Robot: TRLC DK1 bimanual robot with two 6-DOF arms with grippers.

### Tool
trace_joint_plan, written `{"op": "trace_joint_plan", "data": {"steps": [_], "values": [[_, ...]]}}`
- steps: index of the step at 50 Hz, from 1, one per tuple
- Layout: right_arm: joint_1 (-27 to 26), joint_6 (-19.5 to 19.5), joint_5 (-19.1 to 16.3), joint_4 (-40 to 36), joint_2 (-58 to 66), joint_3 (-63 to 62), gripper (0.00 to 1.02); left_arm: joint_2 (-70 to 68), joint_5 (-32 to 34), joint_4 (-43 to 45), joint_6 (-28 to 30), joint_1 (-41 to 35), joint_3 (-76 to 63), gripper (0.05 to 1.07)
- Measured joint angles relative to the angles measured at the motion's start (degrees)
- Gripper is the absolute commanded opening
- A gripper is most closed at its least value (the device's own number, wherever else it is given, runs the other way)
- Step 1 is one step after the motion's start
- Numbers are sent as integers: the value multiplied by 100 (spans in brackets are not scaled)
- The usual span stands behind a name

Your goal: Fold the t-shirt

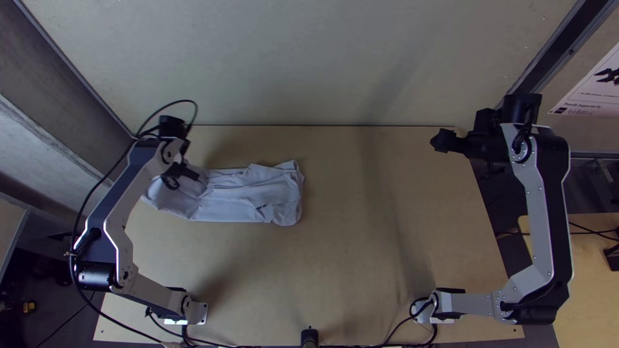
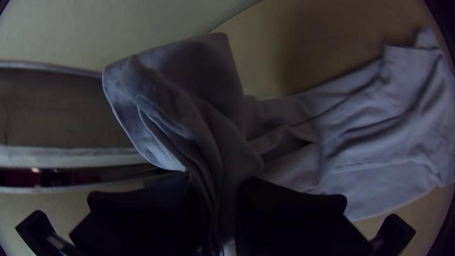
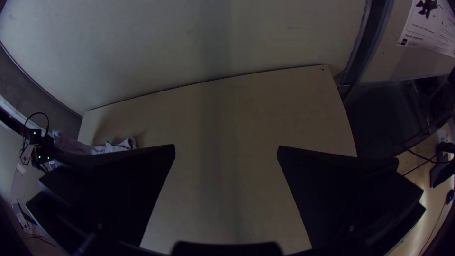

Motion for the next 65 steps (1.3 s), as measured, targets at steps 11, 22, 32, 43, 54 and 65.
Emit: {"op": "trace_joint_plan", "data": {"steps": [11, 22, 32, 43, 54, 65], "values": [[-85, 0, 0, 4, -195, -107, 99, -17, -114, -761, -522, -1003, 181, 8], [-85, 2, 0, 4, -437, -365, 99, 350, -125, -1384, -1235, -1775, 732, 8], [-114, 2, -2, 35, -584, -533, 99, 1093, -138, -1834, -1847, -2463, 1399, 8], [-181, 0, 0, 155, -833, -883, 99, 1939, 417, -2111, -2341, -3042, 2208, 8], [-181, 0, 0, 442, -1093, -1379, 99, 2691, 1019, -2396, -2911, -3294, 2975, 103], [20, 4, 0, 765, -1419, -2033, 99, 3471, 4817, -2470, -3759, -3274, 4557, 103]]}}
